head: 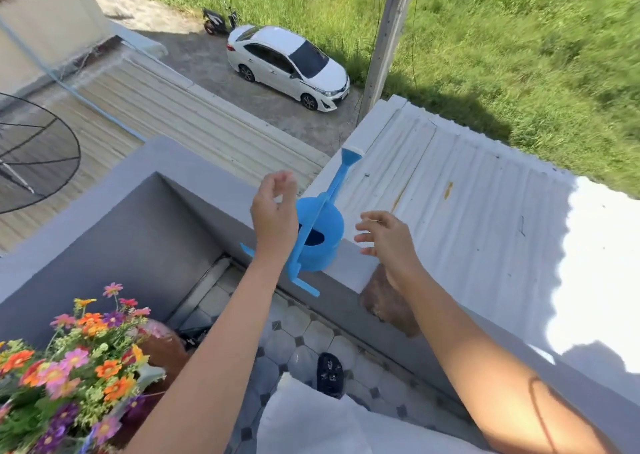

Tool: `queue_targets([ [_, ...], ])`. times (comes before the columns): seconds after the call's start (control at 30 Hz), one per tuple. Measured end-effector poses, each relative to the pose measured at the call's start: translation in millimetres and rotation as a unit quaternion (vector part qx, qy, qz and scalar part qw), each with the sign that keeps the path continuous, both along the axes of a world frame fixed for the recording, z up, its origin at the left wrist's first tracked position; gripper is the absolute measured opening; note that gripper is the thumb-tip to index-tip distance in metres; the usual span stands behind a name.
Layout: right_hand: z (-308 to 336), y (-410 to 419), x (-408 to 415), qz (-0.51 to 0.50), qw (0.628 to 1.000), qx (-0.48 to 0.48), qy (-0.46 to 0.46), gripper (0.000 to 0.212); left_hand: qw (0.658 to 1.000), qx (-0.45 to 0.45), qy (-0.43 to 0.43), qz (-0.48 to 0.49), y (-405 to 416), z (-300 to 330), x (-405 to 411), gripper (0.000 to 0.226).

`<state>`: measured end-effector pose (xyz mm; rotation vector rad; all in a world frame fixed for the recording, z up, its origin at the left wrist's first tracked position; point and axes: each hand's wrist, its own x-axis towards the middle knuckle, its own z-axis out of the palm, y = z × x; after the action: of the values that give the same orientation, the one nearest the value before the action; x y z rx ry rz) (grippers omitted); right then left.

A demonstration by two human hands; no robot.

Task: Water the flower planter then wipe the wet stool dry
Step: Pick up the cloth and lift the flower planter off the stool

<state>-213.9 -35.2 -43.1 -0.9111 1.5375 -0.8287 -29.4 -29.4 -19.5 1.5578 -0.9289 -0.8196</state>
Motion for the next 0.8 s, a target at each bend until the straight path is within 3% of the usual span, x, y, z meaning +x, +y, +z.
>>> queue_targets([
  [0.13,-31,0,-53,0.0,0.991,-0.039,0.131,0.015,0.991,-0.013,-0.03,-0.129,15,9,-62,0.012],
  [0.23,-56,-7,-88,0.056,0.972,-0.037,0.227,0.025,0.973,0.118,-0.005,-0.2,31,-30,-107,0.022],
  [0.3,-77,-9,-104,0.127,0.949,-0.008,0.289,0.038,0.932,0.279,0.024,-0.23,45,-66,-124,0.027],
  [0.37,-96,-5,-114,0.203,0.922,0.038,0.328,0.052,0.871,0.425,0.072,-0.237,59,-105,-130,0.035],
  [0.43,-111,0,-119,0.25,0.903,0.09,0.337,0.061,0.825,0.505,0.13,-0.219,72,-139,-130,0.058],
  [0.5,-121,6,-122,0.28,0.887,0.115,0.349,0.06,0.803,0.531,0.183,-0.199,83,-160,-134,0.067],
  [0.57,-127,11,-122,0.284,0.877,0.089,0.378,0.048,0.805,0.519,0.228,-0.177,88,-170,-142,0.07],
  [0.67,-126,18,-121,0.229,0.876,0.031,0.423,0.023,0.837,0.459,0.269,-0.133,90,-178,-154,0.068],
  [0.73,-119,22,-120,0.21,0.874,0.006,0.437,0.013,0.855,0.436,0.256,-0.118,93,-179,-155,0.048],
  [0.8,-107,26,-115,0.202,0.892,-0.003,0.404,0.009,0.876,0.398,0.245,-0.116,99,-172,-146,0.015],
])
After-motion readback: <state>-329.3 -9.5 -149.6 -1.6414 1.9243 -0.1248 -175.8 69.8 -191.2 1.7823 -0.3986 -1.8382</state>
